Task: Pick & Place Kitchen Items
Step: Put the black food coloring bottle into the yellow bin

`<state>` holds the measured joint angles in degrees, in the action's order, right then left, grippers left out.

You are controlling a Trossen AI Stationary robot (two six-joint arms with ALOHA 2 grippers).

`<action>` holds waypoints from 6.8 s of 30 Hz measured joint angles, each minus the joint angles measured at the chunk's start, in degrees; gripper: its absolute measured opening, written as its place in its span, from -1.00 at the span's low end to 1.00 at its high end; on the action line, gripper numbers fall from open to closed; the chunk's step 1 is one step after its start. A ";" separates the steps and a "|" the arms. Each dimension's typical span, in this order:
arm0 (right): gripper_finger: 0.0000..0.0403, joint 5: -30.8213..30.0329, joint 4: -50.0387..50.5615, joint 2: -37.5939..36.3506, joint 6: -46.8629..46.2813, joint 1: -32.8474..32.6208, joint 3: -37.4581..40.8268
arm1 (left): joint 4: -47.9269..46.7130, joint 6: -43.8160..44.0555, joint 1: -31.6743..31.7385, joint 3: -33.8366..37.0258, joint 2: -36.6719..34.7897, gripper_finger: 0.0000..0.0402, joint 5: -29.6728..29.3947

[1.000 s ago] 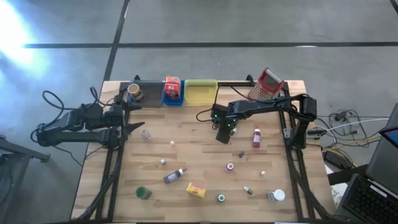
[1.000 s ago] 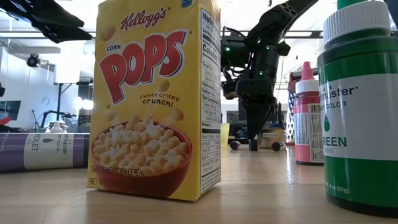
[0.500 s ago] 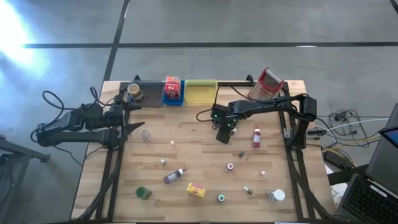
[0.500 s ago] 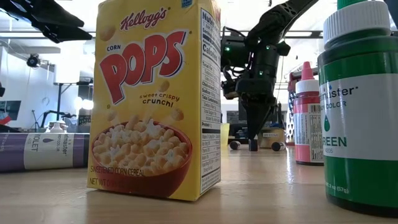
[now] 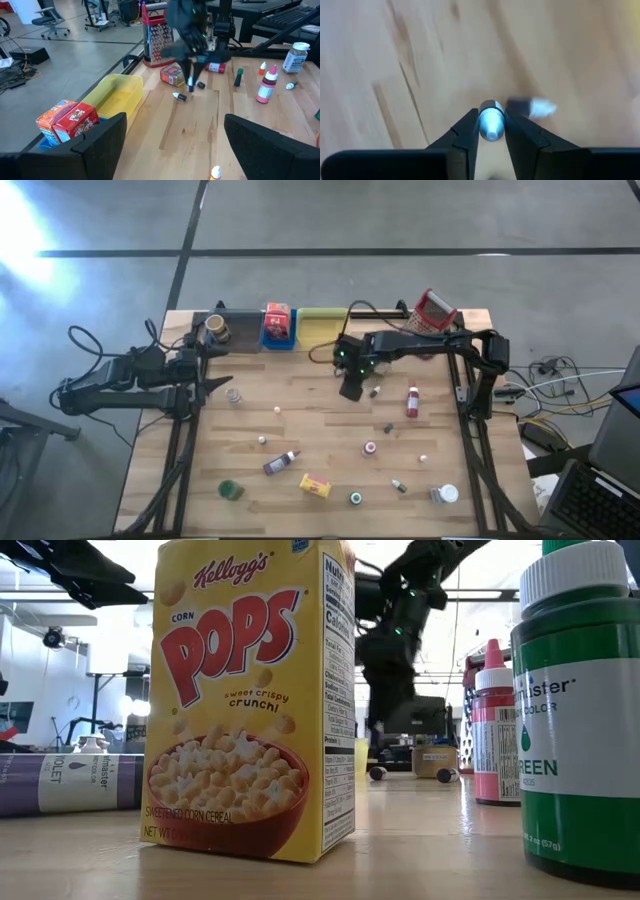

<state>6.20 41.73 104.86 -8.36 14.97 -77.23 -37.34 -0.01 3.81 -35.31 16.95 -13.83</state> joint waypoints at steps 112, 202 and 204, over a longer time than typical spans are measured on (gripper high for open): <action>-0.68 -0.05 13.67 23.63 11.81 0.48 -41.73 | -0.41 0.00 0.01 0.02 0.11 0.69 -0.01; -0.61 2.90 3.71 23.52 8.37 -2.32 -24.60 | -0.42 0.00 0.00 0.02 0.11 0.69 -0.02; -0.62 2.90 3.30 23.52 8.35 -2.32 -24.59 | -0.41 0.00 0.00 0.02 0.13 0.69 -0.01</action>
<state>9.10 45.04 128.38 -0.01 12.64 -101.82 -37.75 -0.01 3.81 -35.29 17.08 -13.84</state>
